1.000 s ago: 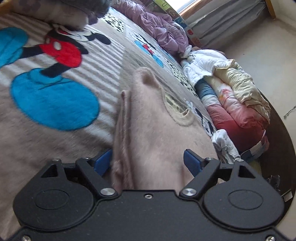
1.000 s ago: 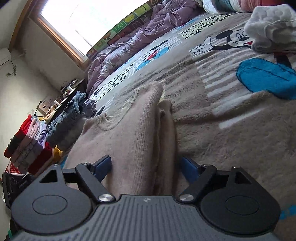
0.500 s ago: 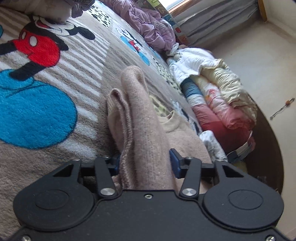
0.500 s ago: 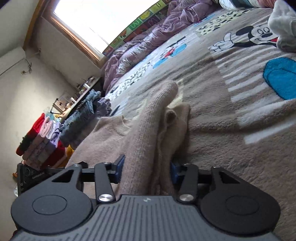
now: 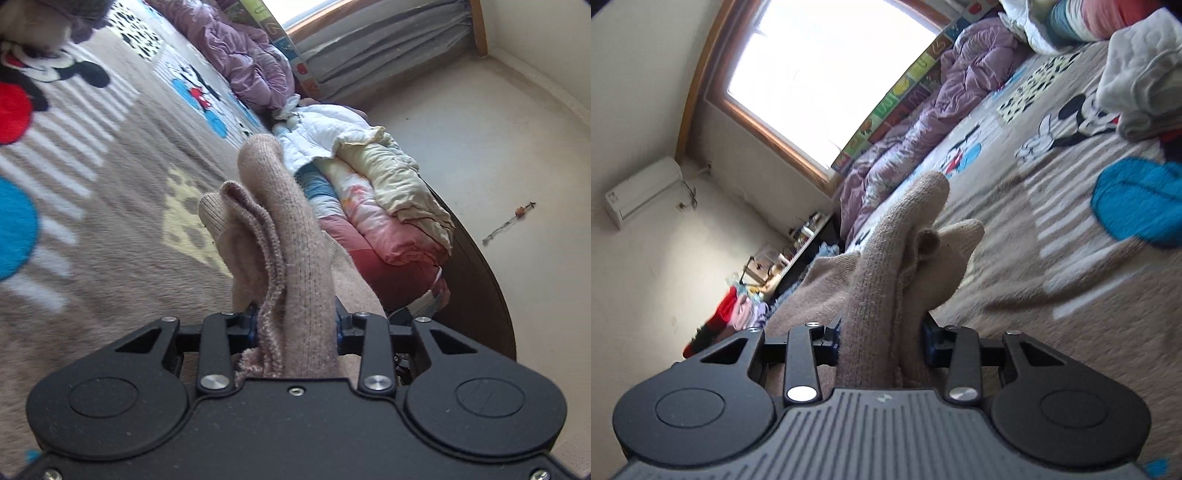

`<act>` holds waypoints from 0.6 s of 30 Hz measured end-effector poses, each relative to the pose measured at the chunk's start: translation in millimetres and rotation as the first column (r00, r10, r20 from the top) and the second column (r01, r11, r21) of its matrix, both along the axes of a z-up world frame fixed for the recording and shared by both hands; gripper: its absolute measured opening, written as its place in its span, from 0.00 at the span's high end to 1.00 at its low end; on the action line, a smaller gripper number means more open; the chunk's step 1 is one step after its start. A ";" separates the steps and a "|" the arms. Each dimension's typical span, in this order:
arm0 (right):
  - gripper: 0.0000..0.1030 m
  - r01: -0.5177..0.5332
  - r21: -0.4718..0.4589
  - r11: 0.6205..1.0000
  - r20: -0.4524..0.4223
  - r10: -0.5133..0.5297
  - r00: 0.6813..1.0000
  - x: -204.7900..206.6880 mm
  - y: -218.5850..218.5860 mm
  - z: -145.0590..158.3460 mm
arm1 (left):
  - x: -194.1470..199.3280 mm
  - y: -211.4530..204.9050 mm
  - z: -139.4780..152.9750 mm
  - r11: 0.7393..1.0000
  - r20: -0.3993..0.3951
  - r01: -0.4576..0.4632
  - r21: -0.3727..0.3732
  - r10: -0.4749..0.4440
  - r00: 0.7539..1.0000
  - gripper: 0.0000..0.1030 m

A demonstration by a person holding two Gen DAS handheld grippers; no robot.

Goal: Fold clothes
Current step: 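Pinch the folded sweater with both grippers and lift it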

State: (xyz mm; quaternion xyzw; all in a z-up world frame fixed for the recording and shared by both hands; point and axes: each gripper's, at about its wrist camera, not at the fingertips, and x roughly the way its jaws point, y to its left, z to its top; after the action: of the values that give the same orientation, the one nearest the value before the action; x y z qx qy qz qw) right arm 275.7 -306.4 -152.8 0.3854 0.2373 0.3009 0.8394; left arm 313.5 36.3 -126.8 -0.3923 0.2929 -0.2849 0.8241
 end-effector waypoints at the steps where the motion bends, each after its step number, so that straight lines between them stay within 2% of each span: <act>1: 0.62 0.018 0.008 1.000 0.006 -0.018 1.000 -1.3 -8.6 2.3 | 7.4 -9.7 3.4 1.000 0.007 0.015 -0.001 -0.015 1.000 0.68; 5: 0.62 0.126 0.047 0.991 0.035 -0.127 0.991 -4.3 -48.4 11.5 | 45.3 -49.5 21.0 0.996 0.042 0.089 -0.007 -0.089 0.995 0.68; 10: 0.62 0.264 0.142 0.954 0.075 -0.277 0.958 -1.0 -102.1 27.7 | 98.6 -100.1 46.4 0.980 0.092 0.197 -0.011 -0.195 0.976 0.68; 13: 0.62 0.337 0.203 0.919 0.096 -0.361 0.928 0.8 -134.3 36.3 | 130.6 -132.0 60.9 0.962 0.124 0.271 -0.023 -0.266 0.956 0.68; 18: 0.62 0.456 0.284 0.843 0.083 -0.496 0.865 1.1 -178.6 35.8 | 179.2 -190.0 73.4 0.928 0.161 0.372 -0.022 -0.364 0.917 0.68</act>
State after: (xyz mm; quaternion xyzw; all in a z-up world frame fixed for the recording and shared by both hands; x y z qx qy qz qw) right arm 276.8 -485.0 -117.1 0.5127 0.0282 0.1393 0.8467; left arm 492.7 -153.7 -53.5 -0.3283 0.2893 -0.4719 0.7654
